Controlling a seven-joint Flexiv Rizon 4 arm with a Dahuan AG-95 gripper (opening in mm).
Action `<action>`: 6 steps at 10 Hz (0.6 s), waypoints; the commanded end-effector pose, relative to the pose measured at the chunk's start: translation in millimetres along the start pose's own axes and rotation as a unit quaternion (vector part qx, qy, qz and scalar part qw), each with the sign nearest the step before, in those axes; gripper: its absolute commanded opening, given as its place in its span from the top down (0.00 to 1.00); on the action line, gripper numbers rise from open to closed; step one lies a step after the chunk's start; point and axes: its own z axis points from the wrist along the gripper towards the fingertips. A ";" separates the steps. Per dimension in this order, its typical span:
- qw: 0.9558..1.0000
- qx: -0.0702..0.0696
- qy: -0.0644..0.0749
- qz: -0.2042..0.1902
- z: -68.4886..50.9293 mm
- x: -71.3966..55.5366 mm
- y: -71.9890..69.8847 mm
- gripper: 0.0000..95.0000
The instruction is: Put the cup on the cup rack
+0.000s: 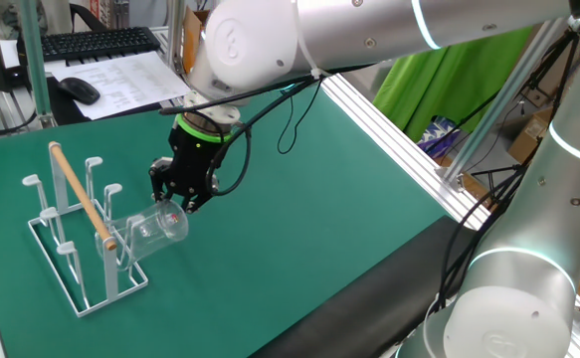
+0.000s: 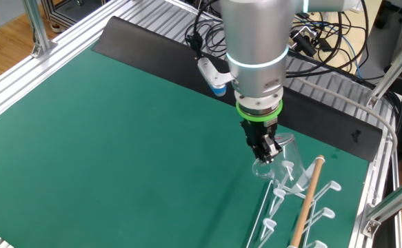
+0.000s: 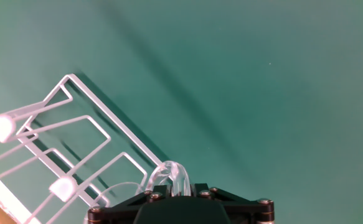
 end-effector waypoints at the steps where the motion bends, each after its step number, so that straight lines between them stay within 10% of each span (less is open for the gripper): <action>1: 1.000 0.022 -0.007 -0.010 0.0 3.6 4.0 1.00; 6: 0.998 0.052 -0.018 -0.018 -2.1 9.2 9.2 1.00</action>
